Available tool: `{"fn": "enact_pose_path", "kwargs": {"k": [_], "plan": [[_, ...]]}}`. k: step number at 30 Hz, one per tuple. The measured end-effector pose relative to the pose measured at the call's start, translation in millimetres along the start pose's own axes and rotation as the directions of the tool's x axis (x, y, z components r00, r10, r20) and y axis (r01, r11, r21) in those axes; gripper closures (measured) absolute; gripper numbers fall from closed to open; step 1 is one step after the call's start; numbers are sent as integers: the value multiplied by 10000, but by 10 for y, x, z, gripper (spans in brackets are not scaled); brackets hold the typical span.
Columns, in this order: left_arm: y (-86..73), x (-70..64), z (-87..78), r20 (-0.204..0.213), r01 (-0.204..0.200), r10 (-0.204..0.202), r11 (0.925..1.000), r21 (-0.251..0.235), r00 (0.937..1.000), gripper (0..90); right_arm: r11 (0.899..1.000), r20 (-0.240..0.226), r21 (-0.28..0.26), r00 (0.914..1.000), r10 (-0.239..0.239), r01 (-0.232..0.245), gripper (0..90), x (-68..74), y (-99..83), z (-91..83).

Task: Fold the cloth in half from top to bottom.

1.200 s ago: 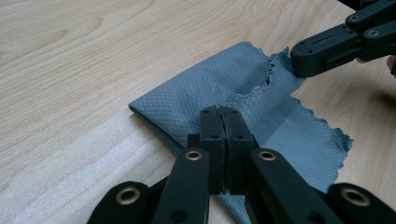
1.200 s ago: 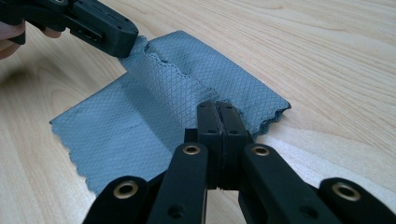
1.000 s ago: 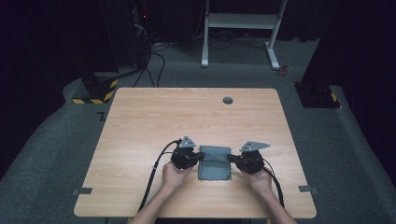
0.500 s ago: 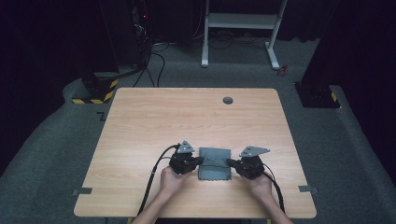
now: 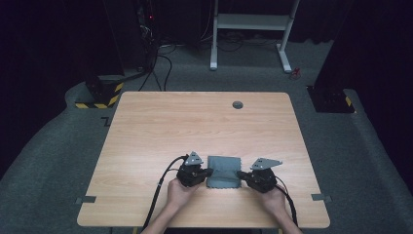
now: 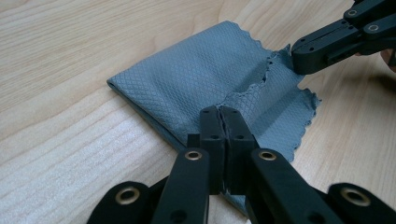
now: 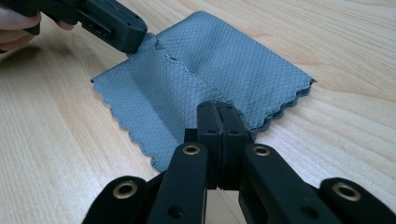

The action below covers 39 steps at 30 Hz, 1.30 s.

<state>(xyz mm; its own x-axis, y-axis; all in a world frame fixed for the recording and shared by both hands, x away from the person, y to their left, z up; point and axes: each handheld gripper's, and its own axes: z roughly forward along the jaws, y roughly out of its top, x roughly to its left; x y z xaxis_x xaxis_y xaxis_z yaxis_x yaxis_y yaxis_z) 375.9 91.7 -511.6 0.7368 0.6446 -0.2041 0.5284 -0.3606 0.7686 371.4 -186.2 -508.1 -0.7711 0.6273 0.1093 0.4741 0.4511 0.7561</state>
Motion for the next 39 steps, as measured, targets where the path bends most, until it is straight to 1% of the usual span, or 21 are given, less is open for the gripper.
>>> {"fn": "enact_pose_path", "kwargs": {"k": [2, 5, 6, 9, 10, 12, 15, 18, 20, 23, 25, 27, 28, 30, 32, 34, 35, 37, 38, 39], "plan": [[-12, -2, -2, -13, -81, 81, 10000, 20, 10000, 885, 10000, -23, -20, 10000, -62, 62, 898, 11, -8, 2], [-35, -10, -8, -22, -94, 94, 10000, 24, 10000, 884, 10000, -42, 36, 10000, -87, 87, 898, 39, -27, 6], [-43, -21, -9, -16, -41, 41, 10000, 19, 10000, 884, 9999, -38, 48, 9999, -123, 123, 898, 40, -32, 6], [-59, -34, -11, -59, -214, 215, 9998, 38, 9998, 882, 9999, -43, 79, 9999, -123, 123, 898, 51, -54, 7], [-65, -42, -9, -38, -164, 164, 9999, 50, 9999, 882, 9999, -54, 86, 9999, -122, 123, 897, 53, -61, 5], [-77, -39, -9, -78, -233, 233, 9997, 87, 9997, 881, 9999, -59, 77, 9999, -123, 123, 897, 64, -65, 1], [-98, -44, -10, -34, -200, 200, 9998, 95, 9998, 879, 9995, -20, 76, 9996, -291, 291, 896, 90, -63, -10], [-115, -67, -17, -12, -223, 223, 9997, 86, 9998, 875, 9990, 73, 194, 9991, -413, 411, 895, 108, -73, -3], [-121, -77, -25, -41, -300, 300, 9995, 93, 9995, 870, 9990, 75, 232, 9992, -393, 391, 892, 106, -84, 2], [-133, -83, -47, 28, -357, 356, 9992, 160, 9994, 857, 9990, 29, 214, 9993, -380, 380, 876, 101, -105, -5], [-143, -91, -65, 43, -356, 355, 9993, 146, 9994, 827, 9995, -57, 172, 9996, -272, 272, 823, 97, -125, -29], [-145, -99, -100, 110, -361, 360, 9993, 42, 9993, 797, 9998, -76, 117, 9998, -187, 188, 819, 96, -137, -61], [-141, -110, -121, 184, -301, 302, 9995, -38, 9994, 779, 9998, -66, 52, 9998, -194, 195, 819, 95, -140, -84], [-115, -128, -179, 341, -329, 339, 9990, -293, 9988, 737, 9998, -117, -165, 9999, -120, 118, 821, 90, -133, -139], [-70, -156, -239, 339, -479, 500, 9971, -598, 9982, 690, 9990, -161, -433, 9999, -55, 48, 834, 86, -107, -193], [-3, -177, -269, 250, -719, 738, 9951, -681, 9970, 661, 9981, -148, -618, 9999, -25, 16, 864, 87, -72, -229], [17, -177, -265, 213, -727, 742, 9952, -661, 9970, 644, 9977, -83, -682, 10000, -24, 18, 887, 90, -35, -238], [57, -169, -224, -16, -664, 664, 9961, -580, 9978, 641, 9980, -10, -631, 10000, -33, 33, 898, 96, 18, -211], [75, -157, -181, -141, -615, 609, 9972, -432, 9980, 641, 9983, 19, -585, 10000, -40, 41, 898, 101, 35, -192], [86, -144, -140, -177, -611, 606, 9977, -295, 9980, 639, 9988, 59, -484, 10000, -38, 40, 898, 108, 61, -148]]}}
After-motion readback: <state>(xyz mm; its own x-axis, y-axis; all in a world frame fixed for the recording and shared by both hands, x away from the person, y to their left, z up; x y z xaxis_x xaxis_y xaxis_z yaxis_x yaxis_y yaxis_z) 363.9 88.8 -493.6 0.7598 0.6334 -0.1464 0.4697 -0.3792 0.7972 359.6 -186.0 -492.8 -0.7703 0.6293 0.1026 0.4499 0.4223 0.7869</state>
